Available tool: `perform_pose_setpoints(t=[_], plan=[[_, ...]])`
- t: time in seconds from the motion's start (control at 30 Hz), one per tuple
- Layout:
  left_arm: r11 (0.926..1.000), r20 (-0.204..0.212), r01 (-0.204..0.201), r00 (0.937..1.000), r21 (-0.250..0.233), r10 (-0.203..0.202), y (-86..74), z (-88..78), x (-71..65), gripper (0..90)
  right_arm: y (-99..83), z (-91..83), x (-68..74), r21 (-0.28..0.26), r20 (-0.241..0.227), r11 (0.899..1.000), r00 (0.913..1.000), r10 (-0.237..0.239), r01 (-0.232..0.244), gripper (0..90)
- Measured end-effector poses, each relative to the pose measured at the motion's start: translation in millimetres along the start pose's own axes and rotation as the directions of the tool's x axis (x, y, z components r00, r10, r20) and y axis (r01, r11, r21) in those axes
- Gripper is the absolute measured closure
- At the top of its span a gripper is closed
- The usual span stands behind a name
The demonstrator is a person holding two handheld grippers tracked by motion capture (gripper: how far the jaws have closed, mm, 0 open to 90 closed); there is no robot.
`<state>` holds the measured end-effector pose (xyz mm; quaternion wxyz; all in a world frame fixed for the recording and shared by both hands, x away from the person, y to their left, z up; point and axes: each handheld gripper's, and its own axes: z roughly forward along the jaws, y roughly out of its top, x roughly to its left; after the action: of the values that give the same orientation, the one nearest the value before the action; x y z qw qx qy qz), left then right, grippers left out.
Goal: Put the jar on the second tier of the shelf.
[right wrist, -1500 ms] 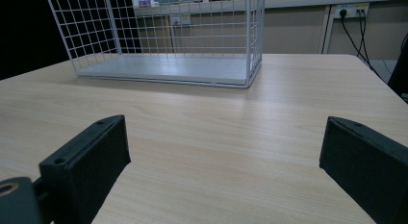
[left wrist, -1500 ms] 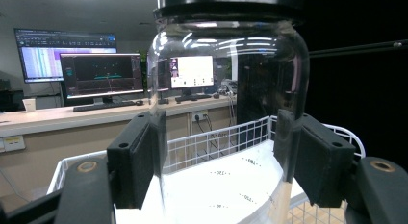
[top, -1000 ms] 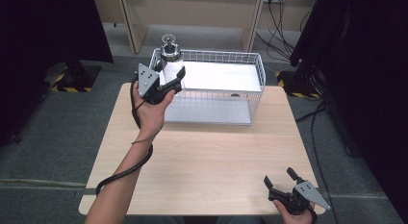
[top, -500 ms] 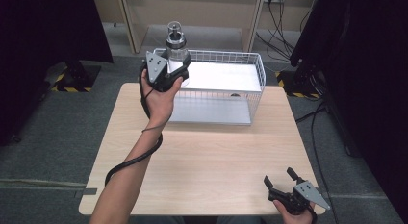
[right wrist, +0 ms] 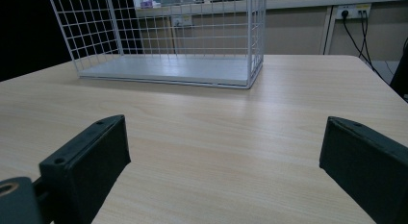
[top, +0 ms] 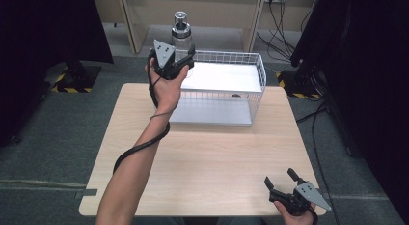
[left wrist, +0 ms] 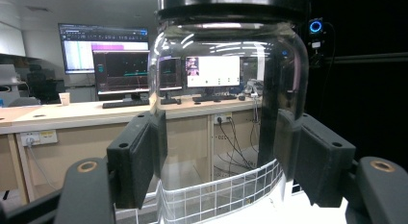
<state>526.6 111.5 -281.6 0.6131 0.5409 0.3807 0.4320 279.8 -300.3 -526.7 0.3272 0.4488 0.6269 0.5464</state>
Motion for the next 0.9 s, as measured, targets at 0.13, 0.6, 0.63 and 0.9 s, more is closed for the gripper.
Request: perform_pose_setpoints(t=[0.13, 0.6, 0.63, 0.9], plan=[[0.9999, -0.004, 0.012, 0.9999, 0.003, -0.012, -1.5, 9.0, 1.9, 31.3, 0.0, 0.2, -0.1, -0.001, -0.001, 1.0, 1.0, -0.002, 0.002, 3.6], [0.9988, -0.021, 0.01, 0.9997, 0.048, -0.009, -18.4, 37.3, 3.4, 31.3, -0.1, 0.1, -0.4, -0.001, -0.006, 1.0, 1.0, -0.002, 0.002, 3.6], [0.9984, -0.024, 0.009, 0.9997, 0.055, -0.008, -20.4, 38.8, 3.9, 31.3, -0.1, 0.1, -0.5, -0.002, -0.007, 1.0, 1.0, -0.002, 0.002, 3.6], [0.9959, -0.038, 0.013, 0.9992, 0.089, -0.01, -34.2, 47.3, 8.2, 31.3, -0.1, 0.1, -0.7, -0.002, -0.009, 1.0, 1.0, -0.002, 0.002, 3.6]])
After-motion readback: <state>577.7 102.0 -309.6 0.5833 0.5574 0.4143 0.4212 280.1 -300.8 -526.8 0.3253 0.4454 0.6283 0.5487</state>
